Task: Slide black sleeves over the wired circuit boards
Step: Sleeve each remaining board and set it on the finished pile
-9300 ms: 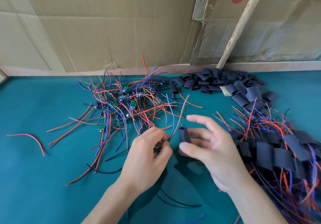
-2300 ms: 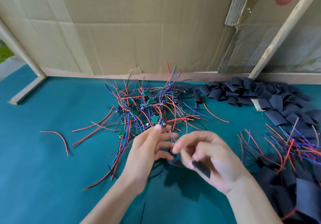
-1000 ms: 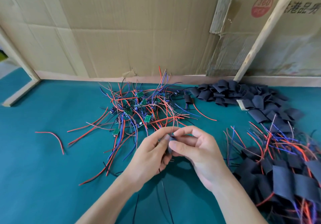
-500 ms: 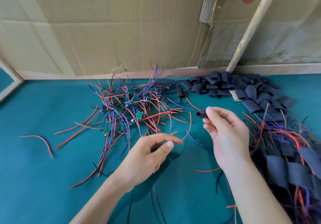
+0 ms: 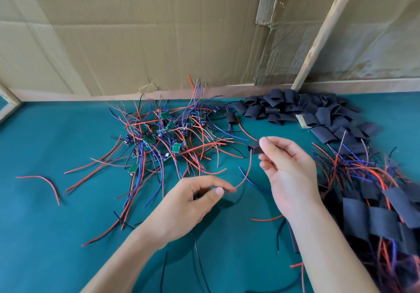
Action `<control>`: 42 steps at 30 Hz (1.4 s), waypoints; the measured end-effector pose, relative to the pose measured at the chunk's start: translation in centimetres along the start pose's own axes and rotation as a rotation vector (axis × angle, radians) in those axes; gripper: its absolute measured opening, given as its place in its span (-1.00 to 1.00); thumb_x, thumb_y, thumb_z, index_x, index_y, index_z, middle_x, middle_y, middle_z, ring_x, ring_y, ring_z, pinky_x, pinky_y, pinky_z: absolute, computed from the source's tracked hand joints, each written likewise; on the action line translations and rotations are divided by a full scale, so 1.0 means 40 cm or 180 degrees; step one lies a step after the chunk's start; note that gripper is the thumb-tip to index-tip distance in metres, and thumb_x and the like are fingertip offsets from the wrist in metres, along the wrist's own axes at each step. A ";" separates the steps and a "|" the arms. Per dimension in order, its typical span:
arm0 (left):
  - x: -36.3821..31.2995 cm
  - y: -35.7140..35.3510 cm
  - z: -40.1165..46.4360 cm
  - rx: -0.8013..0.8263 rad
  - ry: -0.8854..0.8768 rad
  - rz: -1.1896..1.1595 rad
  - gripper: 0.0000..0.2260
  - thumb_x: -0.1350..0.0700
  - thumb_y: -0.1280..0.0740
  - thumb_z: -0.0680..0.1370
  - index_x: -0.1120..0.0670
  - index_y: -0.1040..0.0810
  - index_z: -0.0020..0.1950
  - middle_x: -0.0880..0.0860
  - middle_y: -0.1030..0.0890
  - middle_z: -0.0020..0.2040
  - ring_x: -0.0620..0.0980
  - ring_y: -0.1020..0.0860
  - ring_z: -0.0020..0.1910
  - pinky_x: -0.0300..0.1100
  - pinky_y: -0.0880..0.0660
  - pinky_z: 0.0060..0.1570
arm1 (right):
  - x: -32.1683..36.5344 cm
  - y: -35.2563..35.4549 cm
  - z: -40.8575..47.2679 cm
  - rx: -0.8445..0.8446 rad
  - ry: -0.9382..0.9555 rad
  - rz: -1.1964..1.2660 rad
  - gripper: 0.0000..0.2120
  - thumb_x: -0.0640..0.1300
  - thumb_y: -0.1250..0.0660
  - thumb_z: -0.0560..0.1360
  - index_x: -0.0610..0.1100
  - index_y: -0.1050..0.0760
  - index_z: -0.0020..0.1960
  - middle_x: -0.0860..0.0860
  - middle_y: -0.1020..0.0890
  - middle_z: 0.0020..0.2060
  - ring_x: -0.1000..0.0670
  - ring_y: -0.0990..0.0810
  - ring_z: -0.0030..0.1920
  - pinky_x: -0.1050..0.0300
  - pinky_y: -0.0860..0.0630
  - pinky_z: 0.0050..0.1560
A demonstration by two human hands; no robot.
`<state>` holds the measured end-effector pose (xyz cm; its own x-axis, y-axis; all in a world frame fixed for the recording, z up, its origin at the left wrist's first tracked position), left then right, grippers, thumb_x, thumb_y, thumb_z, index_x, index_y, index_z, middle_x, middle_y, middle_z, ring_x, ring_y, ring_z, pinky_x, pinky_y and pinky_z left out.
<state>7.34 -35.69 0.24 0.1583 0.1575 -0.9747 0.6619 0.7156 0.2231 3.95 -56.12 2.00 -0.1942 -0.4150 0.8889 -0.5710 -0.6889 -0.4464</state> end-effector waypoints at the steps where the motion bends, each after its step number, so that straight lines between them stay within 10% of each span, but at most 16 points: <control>1: -0.001 -0.001 0.000 0.0021 -0.0008 -0.0004 -0.81 -0.04 -0.27 0.63 -0.13 -0.68 0.10 -0.13 -0.26 -0.44 -0.08 -0.21 -0.48 -0.26 -0.18 -0.49 | 0.002 -0.003 -0.003 0.0083 -0.0013 -0.0012 -0.82 -0.19 -0.58 0.32 -0.14 -0.66 -0.11 -0.02 -0.69 -0.27 0.05 -0.58 -0.33 0.27 -0.53 -0.27; 20: -0.006 0.028 -0.001 -0.0673 0.0119 -0.0747 -0.81 0.09 -0.25 0.70 -0.05 -0.66 0.09 -0.01 -0.44 -0.30 -0.08 -0.29 -0.47 -0.32 -0.25 -0.48 | -0.021 -0.033 -0.021 0.0722 -0.0488 -0.0247 -0.55 -0.15 -0.59 0.18 -0.19 -0.61 0.05 -0.06 -0.66 -0.31 0.05 -0.51 -0.39 0.27 -0.48 -0.36; 26: -0.006 0.019 -0.002 -0.0590 0.0307 -0.1000 -0.48 0.25 -0.16 0.27 -0.03 -0.56 0.18 -0.01 -0.48 -0.17 -0.06 -0.32 -0.41 -0.24 -0.28 -0.45 | -0.070 -0.101 -0.070 0.0976 -0.0608 -0.0283 -0.38 -0.15 -0.66 0.14 -0.15 -0.57 0.17 -0.10 -0.74 -0.17 0.04 -0.62 -0.29 0.21 -0.49 -0.25; 33: -0.034 -0.018 -0.019 -0.0656 -0.0368 -0.0152 -0.39 0.35 -0.10 0.39 -0.07 -0.32 0.40 -0.32 -0.49 -0.13 -0.28 -0.48 -0.26 -0.45 -0.43 -0.20 | -0.086 -0.129 -0.103 0.1138 -0.0332 -0.0822 -0.71 -0.25 -0.61 0.32 -0.10 -0.62 -0.03 -0.10 -0.76 -0.19 0.01 -0.66 -0.27 0.24 -0.52 -0.27; 42: -0.019 0.005 -0.008 -0.1150 -0.0127 -0.0773 -0.65 0.22 -0.30 0.45 0.03 -0.56 0.23 -0.01 -0.59 -0.11 0.07 -0.62 -0.23 -0.15 -0.55 -0.29 | -0.058 -0.098 -0.062 0.0713 -0.0350 -0.0131 -0.73 -0.24 -0.58 0.23 -0.17 -0.60 -0.12 -0.04 -0.64 -0.35 0.06 -0.50 -0.41 0.28 -0.46 -0.37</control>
<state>7.12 -35.45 1.03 0.0625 -0.0662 -0.9958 0.3856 0.9219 -0.0371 4.66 -50.98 1.95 -0.0795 -0.4376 0.8956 -0.3833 -0.8160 -0.4327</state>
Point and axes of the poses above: each hand's wrist, its own z-axis towards the middle knuckle, its own y-axis out of the back of the hand, x = y × z, the point moved 4 cm from there along z, towards the middle knuckle
